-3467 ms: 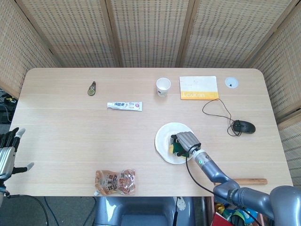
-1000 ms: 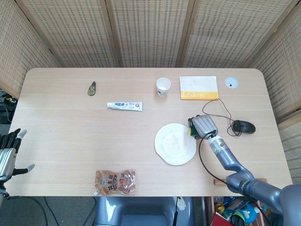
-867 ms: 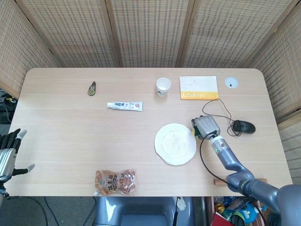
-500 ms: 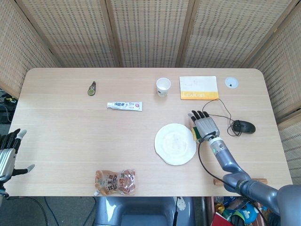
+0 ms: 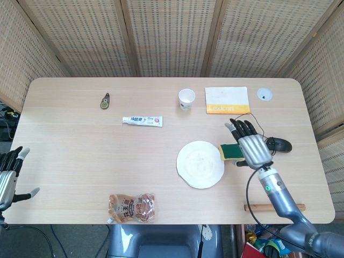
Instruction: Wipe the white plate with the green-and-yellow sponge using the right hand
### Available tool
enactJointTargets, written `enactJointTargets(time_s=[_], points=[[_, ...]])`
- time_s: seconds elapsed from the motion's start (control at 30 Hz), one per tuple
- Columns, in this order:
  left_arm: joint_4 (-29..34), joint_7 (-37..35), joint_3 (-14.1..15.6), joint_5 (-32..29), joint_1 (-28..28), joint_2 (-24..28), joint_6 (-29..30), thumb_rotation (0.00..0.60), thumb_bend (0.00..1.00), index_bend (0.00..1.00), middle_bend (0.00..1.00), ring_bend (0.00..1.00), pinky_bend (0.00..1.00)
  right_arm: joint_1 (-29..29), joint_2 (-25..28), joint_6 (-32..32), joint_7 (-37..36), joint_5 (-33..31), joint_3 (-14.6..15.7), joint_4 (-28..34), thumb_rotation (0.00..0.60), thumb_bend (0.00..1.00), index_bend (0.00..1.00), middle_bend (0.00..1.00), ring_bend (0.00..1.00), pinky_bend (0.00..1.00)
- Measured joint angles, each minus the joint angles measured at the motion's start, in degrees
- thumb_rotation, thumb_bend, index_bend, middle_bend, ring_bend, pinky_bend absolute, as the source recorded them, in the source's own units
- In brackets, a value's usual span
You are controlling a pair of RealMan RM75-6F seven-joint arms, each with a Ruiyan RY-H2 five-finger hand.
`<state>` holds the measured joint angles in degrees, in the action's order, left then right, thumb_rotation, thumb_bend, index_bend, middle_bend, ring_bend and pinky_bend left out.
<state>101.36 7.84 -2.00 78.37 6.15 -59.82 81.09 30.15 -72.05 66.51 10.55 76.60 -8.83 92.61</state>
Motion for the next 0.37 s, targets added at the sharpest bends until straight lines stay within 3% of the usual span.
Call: enactJointTargets(time_s=[0.2, 0.37], points=[[-2.40, -1.56, -0.02, 3.05, -1.41, -1.42, 3.95, 0.600, 0.00, 0.00, 0.00, 0.00, 0.00, -8.93, 1.63, 14.05, -6.19, 10.46, 5.02, -7.09, 0.600, 0.00, 0.00, 0.00, 0.00, 0.00], [-3.19, -2.07, 0.48, 4.42, -2.37, -1.95, 5.27, 0.600, 0.00, 0.00, 0.00, 0.00, 0.00, -15.92, 1.66, 20.98, -9.04, 13.02, 8.37, -11.45, 0.600, 0.00, 0.00, 0.00, 0.00, 0.00]])
